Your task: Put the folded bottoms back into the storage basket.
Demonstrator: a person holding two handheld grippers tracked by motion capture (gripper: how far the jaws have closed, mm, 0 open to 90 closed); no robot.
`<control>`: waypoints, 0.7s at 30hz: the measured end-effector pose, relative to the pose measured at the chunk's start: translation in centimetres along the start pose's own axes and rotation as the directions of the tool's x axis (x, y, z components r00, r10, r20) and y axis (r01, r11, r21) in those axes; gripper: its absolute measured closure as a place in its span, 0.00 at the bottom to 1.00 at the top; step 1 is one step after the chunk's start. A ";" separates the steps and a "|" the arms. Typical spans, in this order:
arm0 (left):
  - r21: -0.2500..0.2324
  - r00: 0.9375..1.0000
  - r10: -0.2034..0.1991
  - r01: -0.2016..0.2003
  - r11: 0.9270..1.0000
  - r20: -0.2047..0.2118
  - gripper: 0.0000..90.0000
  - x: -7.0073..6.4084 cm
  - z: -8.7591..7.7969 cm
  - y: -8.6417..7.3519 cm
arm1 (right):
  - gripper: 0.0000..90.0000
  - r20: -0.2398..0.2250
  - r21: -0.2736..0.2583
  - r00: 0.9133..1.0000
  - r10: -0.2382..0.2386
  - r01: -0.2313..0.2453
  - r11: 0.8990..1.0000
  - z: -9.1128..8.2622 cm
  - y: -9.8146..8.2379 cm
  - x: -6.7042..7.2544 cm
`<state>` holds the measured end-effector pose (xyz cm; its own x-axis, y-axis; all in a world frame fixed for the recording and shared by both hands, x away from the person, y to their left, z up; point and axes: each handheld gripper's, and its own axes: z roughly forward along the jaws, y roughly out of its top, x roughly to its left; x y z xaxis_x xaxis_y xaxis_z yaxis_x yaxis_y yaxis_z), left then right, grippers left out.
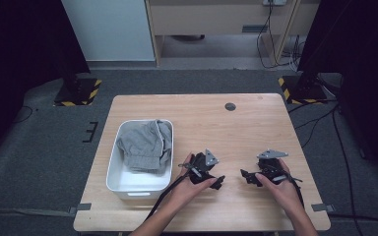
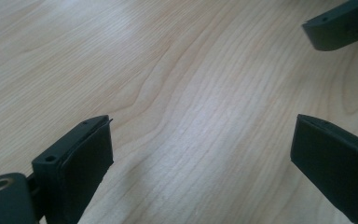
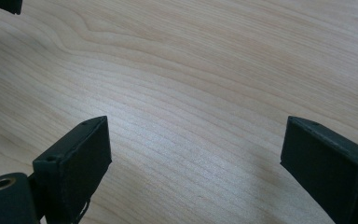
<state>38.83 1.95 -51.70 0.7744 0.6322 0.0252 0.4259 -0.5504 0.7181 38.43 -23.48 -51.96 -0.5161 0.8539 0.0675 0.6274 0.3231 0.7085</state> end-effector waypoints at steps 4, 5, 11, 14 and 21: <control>0.016 1.000 -0.017 0.017 1.000 -0.018 0.05 0.7 0.4 -0.5 | 0.10 -0.002 0.008 1.000 0.002 -0.002 1.000 0.2 -0.1 0.0; 0.019 1.000 -0.021 0.022 1.000 -0.022 0.05 0.9 0.4 -0.7 | 0.10 -0.003 0.008 1.000 0.002 -0.002 1.000 0.3 -0.1 0.0; 0.037 0.999 -0.022 0.023 0.999 -0.039 0.05 1.3 0.5 -1.3 | 0.10 -0.003 0.024 1.000 0.002 -0.002 1.000 0.7 -0.3 0.0; 0.043 0.999 -0.025 0.027 0.999 -0.035 0.05 1.3 0.7 -1.6 | 0.10 0.003 0.031 1.000 -0.001 0.001 1.000 0.9 -0.5 -0.2; 0.017 0.998 -0.059 0.059 0.998 -0.021 0.04 1.3 0.9 -1.9 | 0.10 0.023 0.018 1.000 -0.008 0.007 1.000 1.1 -0.9 -0.7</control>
<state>39.45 3.35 -53.70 0.7380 0.6748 -0.0028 0.4789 -0.5208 0.7067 38.85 -23.88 -53.41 -0.5076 0.8604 0.0461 0.6341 0.3368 0.6960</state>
